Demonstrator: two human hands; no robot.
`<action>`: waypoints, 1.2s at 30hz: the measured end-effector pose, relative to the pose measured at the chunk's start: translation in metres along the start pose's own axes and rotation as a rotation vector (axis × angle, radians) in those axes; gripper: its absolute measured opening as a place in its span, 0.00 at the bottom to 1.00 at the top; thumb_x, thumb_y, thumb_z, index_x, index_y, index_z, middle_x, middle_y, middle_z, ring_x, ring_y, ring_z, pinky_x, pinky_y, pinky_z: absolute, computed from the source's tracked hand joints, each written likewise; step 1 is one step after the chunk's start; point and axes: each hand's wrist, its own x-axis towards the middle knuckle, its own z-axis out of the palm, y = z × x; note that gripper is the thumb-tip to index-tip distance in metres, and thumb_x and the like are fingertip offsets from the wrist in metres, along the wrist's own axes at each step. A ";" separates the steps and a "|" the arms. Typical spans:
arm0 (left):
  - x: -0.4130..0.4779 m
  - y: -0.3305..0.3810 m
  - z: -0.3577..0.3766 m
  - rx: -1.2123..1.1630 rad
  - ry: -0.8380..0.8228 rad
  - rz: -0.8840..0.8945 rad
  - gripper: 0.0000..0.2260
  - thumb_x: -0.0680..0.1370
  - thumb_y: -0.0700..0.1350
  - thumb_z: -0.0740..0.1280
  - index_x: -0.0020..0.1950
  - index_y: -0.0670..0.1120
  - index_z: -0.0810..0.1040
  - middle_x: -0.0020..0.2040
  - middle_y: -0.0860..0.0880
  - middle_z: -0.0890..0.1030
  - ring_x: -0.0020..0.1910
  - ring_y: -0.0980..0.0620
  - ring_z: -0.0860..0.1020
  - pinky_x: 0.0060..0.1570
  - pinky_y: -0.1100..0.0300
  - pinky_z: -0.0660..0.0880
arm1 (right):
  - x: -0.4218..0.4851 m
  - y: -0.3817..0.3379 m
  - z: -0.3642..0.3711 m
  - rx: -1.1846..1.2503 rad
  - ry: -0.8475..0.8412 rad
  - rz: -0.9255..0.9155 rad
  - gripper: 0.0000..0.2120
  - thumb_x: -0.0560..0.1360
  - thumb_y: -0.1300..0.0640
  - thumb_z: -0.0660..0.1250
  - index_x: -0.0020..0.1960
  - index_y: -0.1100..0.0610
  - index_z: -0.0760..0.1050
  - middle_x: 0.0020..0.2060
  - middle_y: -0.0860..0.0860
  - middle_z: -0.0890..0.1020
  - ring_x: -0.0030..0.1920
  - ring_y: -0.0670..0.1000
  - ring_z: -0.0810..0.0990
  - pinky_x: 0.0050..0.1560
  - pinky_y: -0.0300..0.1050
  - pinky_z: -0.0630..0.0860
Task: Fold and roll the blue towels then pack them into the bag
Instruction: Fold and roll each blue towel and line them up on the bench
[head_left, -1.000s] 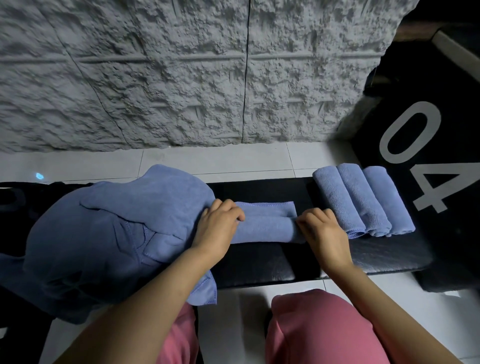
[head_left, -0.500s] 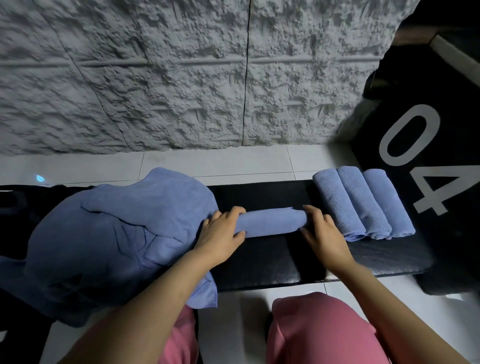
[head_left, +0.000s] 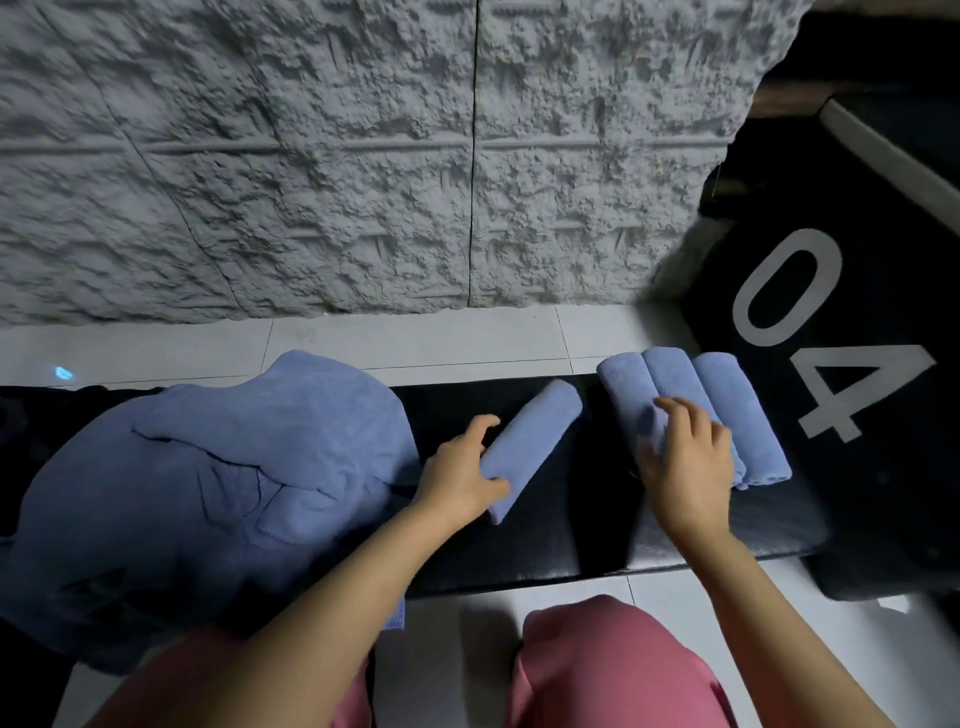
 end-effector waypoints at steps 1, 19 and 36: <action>0.002 0.009 0.006 -0.065 0.017 -0.032 0.30 0.71 0.44 0.69 0.70 0.56 0.62 0.55 0.49 0.77 0.48 0.48 0.78 0.44 0.58 0.74 | 0.002 0.005 -0.003 -0.062 -0.045 0.035 0.20 0.75 0.57 0.66 0.66 0.55 0.69 0.64 0.54 0.73 0.60 0.62 0.68 0.55 0.58 0.68; 0.035 0.097 0.089 -0.362 0.028 -0.191 0.36 0.64 0.48 0.75 0.69 0.54 0.64 0.61 0.46 0.72 0.59 0.45 0.74 0.56 0.53 0.75 | 0.012 0.002 -0.010 -0.184 -0.197 -0.188 0.20 0.71 0.53 0.70 0.62 0.49 0.73 0.63 0.51 0.75 0.59 0.57 0.74 0.50 0.52 0.71; -0.033 -0.020 -0.090 0.133 0.238 0.017 0.15 0.72 0.43 0.71 0.58 0.51 0.77 0.59 0.51 0.77 0.58 0.50 0.75 0.58 0.55 0.71 | 0.016 -0.054 -0.012 -0.372 -0.314 -0.253 0.19 0.73 0.59 0.63 0.63 0.52 0.69 0.62 0.50 0.71 0.57 0.56 0.70 0.50 0.49 0.68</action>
